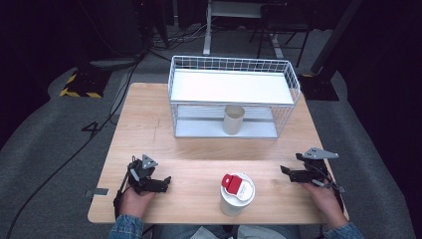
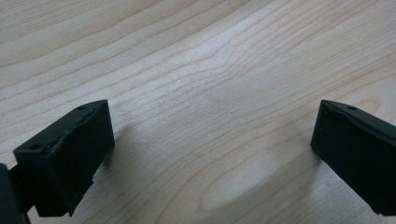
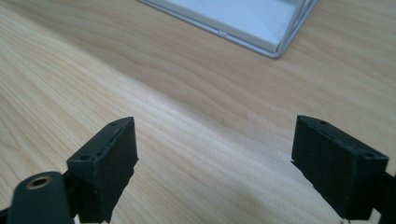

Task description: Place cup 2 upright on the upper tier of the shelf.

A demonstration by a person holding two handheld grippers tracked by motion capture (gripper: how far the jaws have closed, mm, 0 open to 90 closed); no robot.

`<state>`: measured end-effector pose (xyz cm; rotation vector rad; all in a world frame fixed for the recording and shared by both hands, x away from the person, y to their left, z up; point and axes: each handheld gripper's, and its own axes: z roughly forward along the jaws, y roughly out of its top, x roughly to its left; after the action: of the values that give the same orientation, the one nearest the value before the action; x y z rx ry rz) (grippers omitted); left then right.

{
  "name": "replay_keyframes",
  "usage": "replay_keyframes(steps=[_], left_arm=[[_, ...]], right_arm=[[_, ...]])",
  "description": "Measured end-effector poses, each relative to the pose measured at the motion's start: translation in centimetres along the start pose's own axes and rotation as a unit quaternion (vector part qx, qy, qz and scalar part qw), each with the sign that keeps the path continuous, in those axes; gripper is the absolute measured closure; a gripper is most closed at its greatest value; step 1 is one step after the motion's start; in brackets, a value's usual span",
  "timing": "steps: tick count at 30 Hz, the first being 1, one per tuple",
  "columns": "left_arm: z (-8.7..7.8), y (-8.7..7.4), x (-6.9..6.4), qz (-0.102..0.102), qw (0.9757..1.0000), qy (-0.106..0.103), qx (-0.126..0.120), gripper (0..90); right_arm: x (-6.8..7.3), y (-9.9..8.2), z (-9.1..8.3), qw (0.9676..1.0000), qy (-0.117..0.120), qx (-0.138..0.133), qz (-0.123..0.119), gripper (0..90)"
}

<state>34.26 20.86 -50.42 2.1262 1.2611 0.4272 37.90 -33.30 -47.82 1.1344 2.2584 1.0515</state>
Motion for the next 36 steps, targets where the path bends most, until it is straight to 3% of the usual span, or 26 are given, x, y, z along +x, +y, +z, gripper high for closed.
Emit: replay_keyframes(steps=[6, 12, 17, 24, 36], left_arm=[[-0.2, 0.1, -0.1, -0.007, 0.9999, -0.014, -0.006, 0.0], [-0.6, 0.2, -0.3, 0.001, 0.9995, -0.024, -0.023, 0.0], [-1.1, 0.2, -0.5, -0.005, 0.9984, -0.041, -0.039, 0.0], [-1.8, 0.3, -0.8, -0.003, 0.9949, -0.068, -0.075, 0.0], [-2.5, 0.3, -1.1, -0.002, 0.9931, -0.076, -0.09, 0.0]], right_arm=[[-0.6, -2.0, 0.2, 0.9997, -0.011, 0.014, 0.018, 15.1], [-0.8, -3.2, 0.2, 0.9994, -0.023, 0.024, 0.011, 15.1], [-1.0, -3.3, 0.1, 0.9992, -0.021, 0.026, 0.021, 15.2], [-1.0, -3.4, 0.1, 0.999, -0.022, 0.028, 0.028, 14.4], [-1.0, -3.4, 0.1, 0.999, -0.022, 0.028, 0.028, 14.4]])
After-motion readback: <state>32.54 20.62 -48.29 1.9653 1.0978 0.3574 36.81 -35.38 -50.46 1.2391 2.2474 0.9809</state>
